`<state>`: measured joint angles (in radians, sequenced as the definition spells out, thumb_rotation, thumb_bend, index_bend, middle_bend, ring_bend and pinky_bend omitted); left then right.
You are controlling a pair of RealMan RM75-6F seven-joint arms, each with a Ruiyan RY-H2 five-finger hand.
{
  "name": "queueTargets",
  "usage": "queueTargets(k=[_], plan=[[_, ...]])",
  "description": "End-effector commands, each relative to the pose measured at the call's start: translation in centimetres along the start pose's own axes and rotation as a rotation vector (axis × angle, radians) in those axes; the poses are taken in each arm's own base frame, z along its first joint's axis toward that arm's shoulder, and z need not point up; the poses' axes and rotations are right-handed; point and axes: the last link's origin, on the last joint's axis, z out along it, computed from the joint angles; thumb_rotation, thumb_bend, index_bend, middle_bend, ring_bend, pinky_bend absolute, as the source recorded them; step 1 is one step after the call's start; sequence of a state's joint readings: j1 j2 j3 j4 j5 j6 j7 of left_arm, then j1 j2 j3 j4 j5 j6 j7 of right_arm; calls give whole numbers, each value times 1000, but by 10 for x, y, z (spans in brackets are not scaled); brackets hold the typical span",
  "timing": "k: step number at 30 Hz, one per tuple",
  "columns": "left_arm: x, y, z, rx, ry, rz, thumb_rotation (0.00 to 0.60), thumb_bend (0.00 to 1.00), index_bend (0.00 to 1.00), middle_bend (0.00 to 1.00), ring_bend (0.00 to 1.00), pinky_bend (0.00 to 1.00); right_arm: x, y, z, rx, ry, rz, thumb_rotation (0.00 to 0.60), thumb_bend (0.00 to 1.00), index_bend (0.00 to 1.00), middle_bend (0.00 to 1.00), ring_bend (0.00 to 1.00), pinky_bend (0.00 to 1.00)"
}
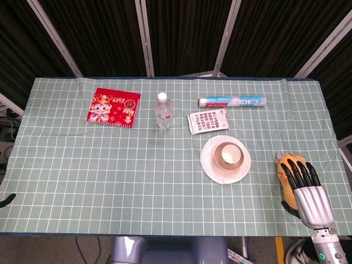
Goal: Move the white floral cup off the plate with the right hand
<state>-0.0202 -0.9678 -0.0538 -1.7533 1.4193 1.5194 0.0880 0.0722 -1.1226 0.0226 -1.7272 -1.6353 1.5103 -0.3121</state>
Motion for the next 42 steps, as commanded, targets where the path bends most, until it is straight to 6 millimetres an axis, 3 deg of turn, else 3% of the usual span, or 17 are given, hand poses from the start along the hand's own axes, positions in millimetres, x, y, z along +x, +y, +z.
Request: queueTargets(k=[1, 10, 15, 20, 26, 32, 42], plan=[[0, 0, 0, 0, 1, 1, 600, 0, 0, 0, 0, 0, 0, 0, 0, 1, 0, 1, 600, 64, 0, 0, 0, 0], [1, -1, -1, 2, 6, -5, 600, 0, 0, 0, 0, 0, 1, -3, 1, 13, 8, 10, 600, 64, 0, 0, 0, 0], [1, -2, 1, 3, 5, -11, 600, 0, 0, 0, 0, 0, 2, -15, 10, 51, 28, 37, 600, 71, 0, 0, 0, 0], [1, -2, 1, -4, 8, -14, 600, 0, 0, 0, 0, 0, -1, -38, 34, 104, 7, 28, 600, 88, 34, 0, 0, 0], [2, -2, 1, -4, 12, -18, 600, 0, 0, 0, 0, 0, -6, -65, 68, 129, 24, 27, 600, 184, 313, 0, 0, 0], [3, -1, 1, -10, 13, -23, 600, 0, 0, 0, 0, 0, -31, -81, 108, 75, -12, 58, 600, 225, 382, 0, 0, 0], [2, -1, 3, -8, 8, -21, 600, 0, 0, 0, 0, 0, -58, -84, 131, 24, -65, 58, 600, 237, 428, 12, 0, 0]])
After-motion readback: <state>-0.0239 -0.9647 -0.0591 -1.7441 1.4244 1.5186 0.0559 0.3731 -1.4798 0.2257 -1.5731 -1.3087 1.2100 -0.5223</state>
